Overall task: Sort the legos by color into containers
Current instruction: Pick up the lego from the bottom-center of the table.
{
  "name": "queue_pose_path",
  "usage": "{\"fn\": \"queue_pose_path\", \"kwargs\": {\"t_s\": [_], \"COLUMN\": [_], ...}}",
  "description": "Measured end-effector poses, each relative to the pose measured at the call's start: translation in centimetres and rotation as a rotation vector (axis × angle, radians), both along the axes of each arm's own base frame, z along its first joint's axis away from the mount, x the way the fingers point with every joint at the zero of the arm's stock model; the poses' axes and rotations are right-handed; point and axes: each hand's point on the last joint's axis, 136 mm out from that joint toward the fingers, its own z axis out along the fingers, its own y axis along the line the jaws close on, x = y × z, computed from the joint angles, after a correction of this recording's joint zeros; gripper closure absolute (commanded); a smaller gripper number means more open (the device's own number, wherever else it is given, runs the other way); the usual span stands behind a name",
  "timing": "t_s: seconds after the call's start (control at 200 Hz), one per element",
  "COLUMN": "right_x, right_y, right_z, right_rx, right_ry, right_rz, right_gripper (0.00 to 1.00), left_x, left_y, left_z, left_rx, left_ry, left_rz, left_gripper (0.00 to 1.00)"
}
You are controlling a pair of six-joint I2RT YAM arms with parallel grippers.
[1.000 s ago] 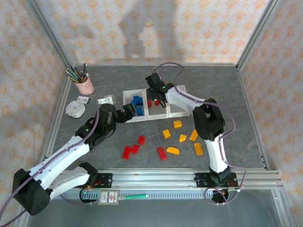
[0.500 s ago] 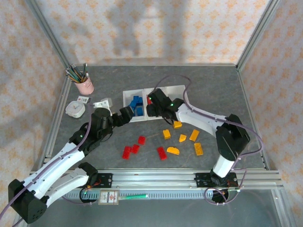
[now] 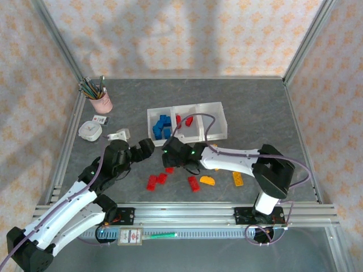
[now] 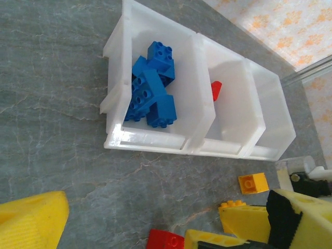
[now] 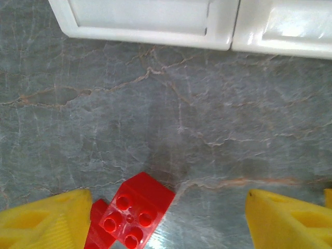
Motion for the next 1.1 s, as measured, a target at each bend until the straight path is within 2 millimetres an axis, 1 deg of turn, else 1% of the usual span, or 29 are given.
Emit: {"fn": "queue_pose_path", "kwargs": {"t_s": [0.15,0.265,0.365,0.5,0.581,0.731,0.906,1.101], "right_x": [-0.6,-0.8,-0.9,-0.6,-0.6,-0.7,-1.4,-1.5], "right_y": [0.8,1.7,2.0,2.3,2.1,1.5,1.0,0.6], "right_z": [-1.9,-2.7,-3.1,-3.3,-3.5,-3.9,-4.2,-4.3], "right_rx": [-0.019,-0.02,-0.025,-0.028,-0.042,-0.07,-0.105,-0.127], "right_ry": [0.03,0.041,0.043,0.036,0.036,0.034,0.034,0.023], "right_rz": [-0.037,-0.067,-0.088,-0.115,-0.121,-0.13,-0.125,-0.127], "right_gripper": [0.2,0.24,0.27,0.35,0.4,0.46,0.53,0.66], "left_x": [-0.2,-0.4,-0.5,-0.7,-0.8,-0.8,-0.8,-0.8], "left_y": [0.3,0.6,0.8,0.9,0.9,0.9,0.9,0.9], "left_z": [0.0,0.0,0.1,-0.2,-0.4,-0.4,-0.4,-0.5], "left_rx": [-0.002,0.0,0.0,0.003,0.008,0.008,0.008,0.008], "left_ry": [0.003,0.001,-0.003,0.004,0.011,0.011,0.012,0.015], "left_rz": [0.012,0.024,0.027,0.027,0.028,0.028,0.028,0.029], "left_gripper": [0.01,0.01,0.01,0.01,0.01,0.01,0.01,0.01]}}
